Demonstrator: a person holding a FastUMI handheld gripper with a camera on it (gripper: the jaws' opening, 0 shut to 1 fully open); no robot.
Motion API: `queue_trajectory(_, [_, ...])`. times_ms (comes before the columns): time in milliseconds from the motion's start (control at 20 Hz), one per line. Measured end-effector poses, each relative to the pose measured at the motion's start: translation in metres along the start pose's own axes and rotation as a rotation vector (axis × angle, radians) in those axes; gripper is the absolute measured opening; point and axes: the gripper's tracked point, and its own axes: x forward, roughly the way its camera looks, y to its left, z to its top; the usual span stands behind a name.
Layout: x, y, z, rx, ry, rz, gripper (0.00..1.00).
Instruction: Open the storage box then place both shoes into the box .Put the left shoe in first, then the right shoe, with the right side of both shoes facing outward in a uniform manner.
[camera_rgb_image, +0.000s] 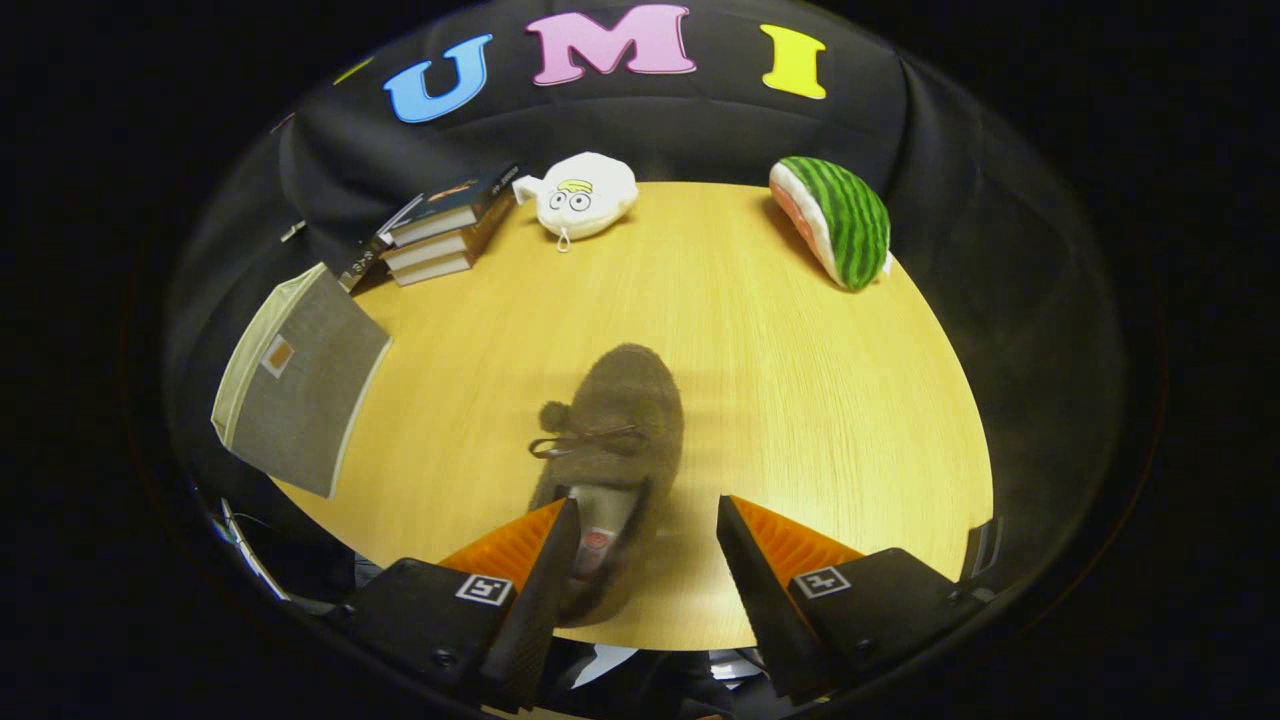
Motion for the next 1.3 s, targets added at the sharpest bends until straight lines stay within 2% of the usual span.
queue_trajectory(50, [0.01, -0.004, -0.001, 0.002, 0.011, -0.003, 0.84])
queue_trajectory(150, [0.029, -0.007, 0.001, -0.003, 0.024, -0.007, 0.72])
queue_trajectory(200, [0.037, -0.004, 0.002, 0.0, 0.026, 0.0, 0.62])
queue_trajectory(300, [0.054, -0.001, 0.007, -0.002, 0.024, 0.004, 0.53])
queue_trajectory(350, [0.061, -0.005, 0.009, -0.01, 0.021, -0.026, 0.44])
queue_trajectory(400, [0.061, -0.01, 0.012, 0.0, 0.023, -0.056, 0.24])
queue_trajectory(450, [0.06, -0.007, 0.015, 0.023, 0.024, -0.055, 0.17])
queue_trajectory(550, [0.049, 0.004, 0.019, 0.048, 0.035, -0.024, 0.1])
queue_trajectory(800, [-0.002, 0.036, 0.05, 0.075, 0.012, 0.01, 0.1])
queue_trajectory(1100, [-0.057, 0.14, 0.115, 0.086, -0.041, 0.129, 0.1])
queue_trajectory(1300, [-0.075, 0.215, 0.142, 0.106, -0.062, 0.204, 0.1])
